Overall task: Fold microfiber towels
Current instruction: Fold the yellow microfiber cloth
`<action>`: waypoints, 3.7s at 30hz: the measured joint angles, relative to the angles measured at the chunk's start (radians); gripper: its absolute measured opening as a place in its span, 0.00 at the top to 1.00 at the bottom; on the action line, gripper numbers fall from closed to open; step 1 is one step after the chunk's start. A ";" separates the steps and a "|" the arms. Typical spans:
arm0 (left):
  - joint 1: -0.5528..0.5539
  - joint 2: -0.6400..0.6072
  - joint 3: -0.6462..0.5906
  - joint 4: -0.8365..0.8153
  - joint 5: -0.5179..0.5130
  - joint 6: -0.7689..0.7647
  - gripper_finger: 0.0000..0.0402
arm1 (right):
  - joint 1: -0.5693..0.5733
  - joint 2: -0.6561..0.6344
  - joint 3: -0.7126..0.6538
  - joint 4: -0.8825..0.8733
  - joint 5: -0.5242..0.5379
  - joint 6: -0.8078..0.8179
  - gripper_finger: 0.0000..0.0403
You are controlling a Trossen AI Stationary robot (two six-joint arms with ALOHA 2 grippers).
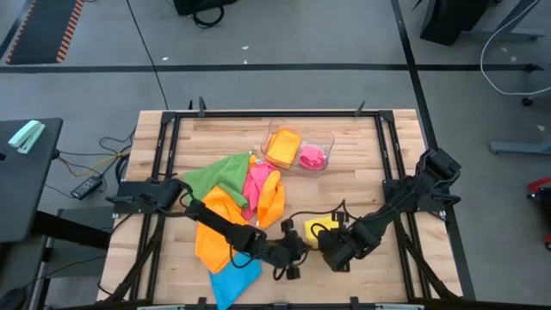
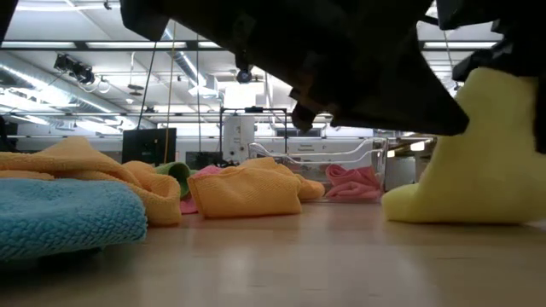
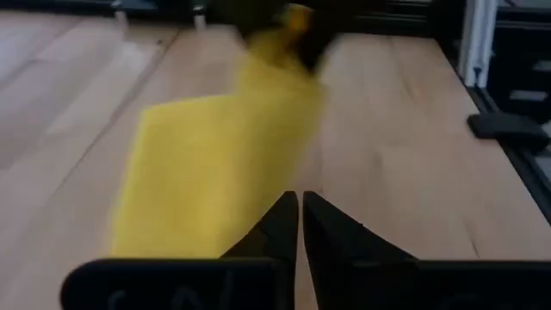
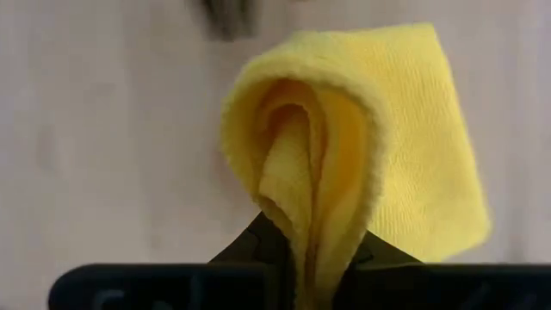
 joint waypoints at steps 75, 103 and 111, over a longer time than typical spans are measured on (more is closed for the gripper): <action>-0.020 0.067 0.000 -0.137 -0.022 -0.060 0.94 | -0.240 0.131 -0.020 0.387 -0.425 -0.337 0.48; -0.037 0.029 0.002 -0.234 -0.024 0.019 0.98 | -0.229 0.123 -0.189 0.586 -0.323 -0.429 0.48; -0.053 -0.058 0.002 -0.295 -0.028 0.010 0.93 | -0.227 0.124 -0.185 0.581 -0.319 -0.429 0.48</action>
